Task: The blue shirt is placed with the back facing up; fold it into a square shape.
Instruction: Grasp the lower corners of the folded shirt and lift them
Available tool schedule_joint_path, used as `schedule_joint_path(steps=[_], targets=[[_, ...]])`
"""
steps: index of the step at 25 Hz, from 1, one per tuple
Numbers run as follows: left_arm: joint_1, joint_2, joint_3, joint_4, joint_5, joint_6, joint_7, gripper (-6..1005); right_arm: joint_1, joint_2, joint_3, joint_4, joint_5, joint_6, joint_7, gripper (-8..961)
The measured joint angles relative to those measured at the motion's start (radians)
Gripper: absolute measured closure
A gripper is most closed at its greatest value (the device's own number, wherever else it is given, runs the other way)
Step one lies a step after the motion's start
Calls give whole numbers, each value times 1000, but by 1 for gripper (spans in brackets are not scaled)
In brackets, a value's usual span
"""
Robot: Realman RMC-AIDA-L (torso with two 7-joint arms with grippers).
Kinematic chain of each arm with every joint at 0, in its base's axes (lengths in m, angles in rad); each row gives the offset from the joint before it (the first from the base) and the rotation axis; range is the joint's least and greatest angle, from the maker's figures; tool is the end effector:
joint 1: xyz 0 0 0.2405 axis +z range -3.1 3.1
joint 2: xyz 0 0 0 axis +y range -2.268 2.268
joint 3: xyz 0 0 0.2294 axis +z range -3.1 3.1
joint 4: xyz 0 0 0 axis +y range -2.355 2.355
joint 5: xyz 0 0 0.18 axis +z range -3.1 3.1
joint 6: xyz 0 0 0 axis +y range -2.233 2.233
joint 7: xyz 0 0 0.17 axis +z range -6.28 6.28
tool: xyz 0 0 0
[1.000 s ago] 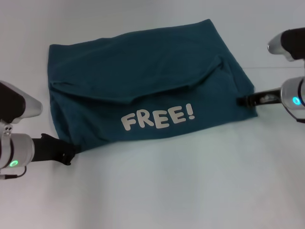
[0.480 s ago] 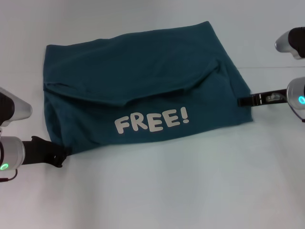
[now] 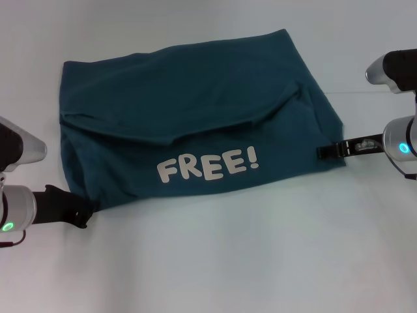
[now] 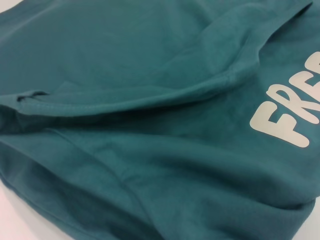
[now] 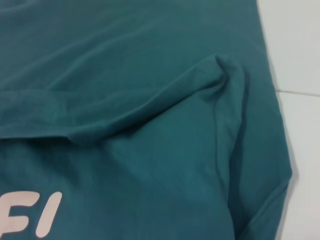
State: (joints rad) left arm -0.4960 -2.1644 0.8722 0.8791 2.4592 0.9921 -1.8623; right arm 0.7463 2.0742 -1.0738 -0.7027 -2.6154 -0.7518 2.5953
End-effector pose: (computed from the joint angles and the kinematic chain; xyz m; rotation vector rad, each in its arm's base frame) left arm -0.2882 0.3433 -0.0152 -2.3438 -0.8993 0.0704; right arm 0.2502 0.4128 -0.0082 -2.0282 1.2026 -0.0273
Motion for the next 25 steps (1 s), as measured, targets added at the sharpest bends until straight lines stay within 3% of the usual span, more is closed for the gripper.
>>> schedule_joint_path(steps=[25], targets=[[-1,0,4,-2,-2,-2,3,948,21,9,4,57,0,33,-9,213]])
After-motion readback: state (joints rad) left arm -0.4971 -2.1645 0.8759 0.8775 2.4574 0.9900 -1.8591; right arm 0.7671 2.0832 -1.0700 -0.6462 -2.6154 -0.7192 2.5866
